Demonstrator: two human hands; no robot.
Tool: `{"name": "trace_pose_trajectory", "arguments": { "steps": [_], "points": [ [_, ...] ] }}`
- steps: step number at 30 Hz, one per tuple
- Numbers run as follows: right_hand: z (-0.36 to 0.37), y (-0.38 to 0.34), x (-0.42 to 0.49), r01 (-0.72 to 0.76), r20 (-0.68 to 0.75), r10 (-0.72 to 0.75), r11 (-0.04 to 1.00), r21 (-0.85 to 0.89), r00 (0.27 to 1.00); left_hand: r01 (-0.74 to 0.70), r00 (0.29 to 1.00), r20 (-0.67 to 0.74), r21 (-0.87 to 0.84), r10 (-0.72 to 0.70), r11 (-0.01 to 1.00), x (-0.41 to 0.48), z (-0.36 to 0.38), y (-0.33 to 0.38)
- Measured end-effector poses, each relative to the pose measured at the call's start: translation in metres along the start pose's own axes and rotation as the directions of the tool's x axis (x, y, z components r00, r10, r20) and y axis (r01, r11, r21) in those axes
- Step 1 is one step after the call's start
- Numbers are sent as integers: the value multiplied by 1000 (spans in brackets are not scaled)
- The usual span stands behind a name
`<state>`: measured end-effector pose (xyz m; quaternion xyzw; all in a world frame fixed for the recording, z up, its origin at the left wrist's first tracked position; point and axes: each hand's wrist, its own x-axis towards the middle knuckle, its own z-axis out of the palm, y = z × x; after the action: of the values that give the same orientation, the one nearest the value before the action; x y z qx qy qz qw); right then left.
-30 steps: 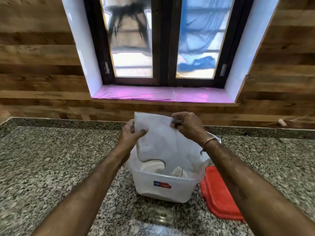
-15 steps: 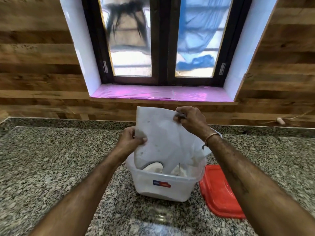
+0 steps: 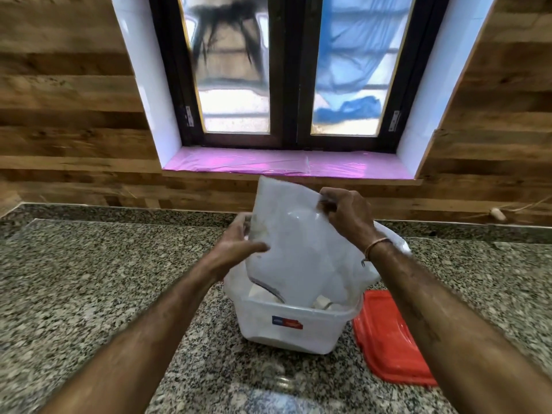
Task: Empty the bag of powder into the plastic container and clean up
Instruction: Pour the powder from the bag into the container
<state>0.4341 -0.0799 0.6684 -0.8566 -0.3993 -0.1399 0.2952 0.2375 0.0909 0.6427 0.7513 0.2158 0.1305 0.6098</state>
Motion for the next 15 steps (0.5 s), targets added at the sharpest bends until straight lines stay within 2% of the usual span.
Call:
{"name": "trace_pose_trajectory", "arguments": {
  "steps": [2, 4, 5, 7, 9, 10, 11, 12, 13, 14, 15],
  "points": [
    [4, -9, -7, 154, 2, -154, 988, -21, 988, -69, 992, -112, -90, 59, 994, 6, 5, 15],
    [9, -19, -13, 278, 18, -277, 959, -57, 961, -156, 954, -268, -68, 133, 985, 17, 4, 27],
    [11, -21, -14, 315, 8, -315, 947, -67, 949, -178, 944, -291, -47, 157, 983, 21, 1, 32],
    [5, -19, -11, 271, 7, -271, 962, -16, 962, -187, 940, -303, -82, 154, 979, 22, -4, 35],
    [-8, -9, -7, 169, 142, -165, 986, -15, 976, -160, 939, -330, -168, 97, 973, 20, -9, 30],
    [-12, -3, -6, 137, 217, -119, 988, -70, 969, -161, 931, -349, -127, 108, 979, 17, -10, 25],
    [-15, 2, -6, 137, 248, -104, 983, -122, 963, -159, 916, -364, 54, 168, 986, 17, -11, 20],
    [-16, 4, -8, 149, 235, -103, 971, -187, 967, -158, 902, -337, 328, 271, 932, 15, -10, 17],
    [-13, 6, -9, 173, 209, -127, 959, -222, 970, -161, 887, -265, 590, 379, 791, 14, -6, 19],
    [-10, 4, -11, 182, 203, -138, 959, -216, 969, -189, 870, -165, 758, 465, 624, 14, 0, 21],
    [-7, 1, -11, 193, 199, -156, 965, -181, 967, -226, 870, -81, 811, 486, 540, 16, 7, 25]
  ]
}}
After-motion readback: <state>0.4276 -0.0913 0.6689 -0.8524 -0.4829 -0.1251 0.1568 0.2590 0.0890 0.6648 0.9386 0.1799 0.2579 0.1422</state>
